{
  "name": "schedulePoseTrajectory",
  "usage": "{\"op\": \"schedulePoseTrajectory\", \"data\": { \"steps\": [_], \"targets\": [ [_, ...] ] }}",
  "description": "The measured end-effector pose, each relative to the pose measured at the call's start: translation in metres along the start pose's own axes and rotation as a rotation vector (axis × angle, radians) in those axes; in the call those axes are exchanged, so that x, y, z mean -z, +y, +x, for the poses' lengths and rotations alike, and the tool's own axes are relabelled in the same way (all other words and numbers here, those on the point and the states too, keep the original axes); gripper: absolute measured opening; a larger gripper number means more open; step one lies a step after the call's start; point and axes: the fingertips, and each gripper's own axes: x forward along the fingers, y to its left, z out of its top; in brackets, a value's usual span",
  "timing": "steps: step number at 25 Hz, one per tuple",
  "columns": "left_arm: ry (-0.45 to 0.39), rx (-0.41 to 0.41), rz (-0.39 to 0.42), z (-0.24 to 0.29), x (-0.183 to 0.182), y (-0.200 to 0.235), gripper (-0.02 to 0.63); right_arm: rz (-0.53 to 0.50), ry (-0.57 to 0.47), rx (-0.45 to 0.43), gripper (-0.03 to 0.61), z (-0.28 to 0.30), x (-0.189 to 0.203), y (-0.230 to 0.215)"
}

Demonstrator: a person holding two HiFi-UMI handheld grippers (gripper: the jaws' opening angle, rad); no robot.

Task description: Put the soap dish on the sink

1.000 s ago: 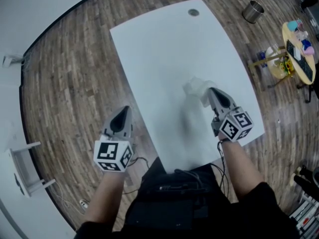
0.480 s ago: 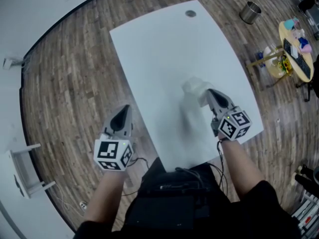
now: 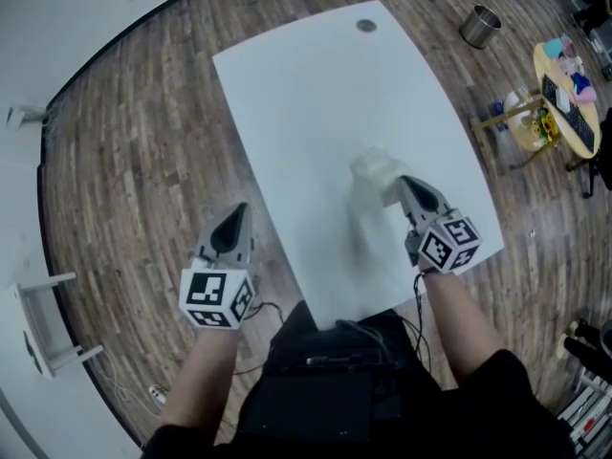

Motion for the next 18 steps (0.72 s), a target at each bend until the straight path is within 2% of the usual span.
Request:
{"op": "schedulePoseTrajectory", "data": {
  "steps": [18],
  "targets": [
    [0.008,-0.001,0.006,-0.016,0.012,-0.023,-0.011,0.016,0.023,0.005,0.025,-0.027,0.026,-0.002]
  ]
}}
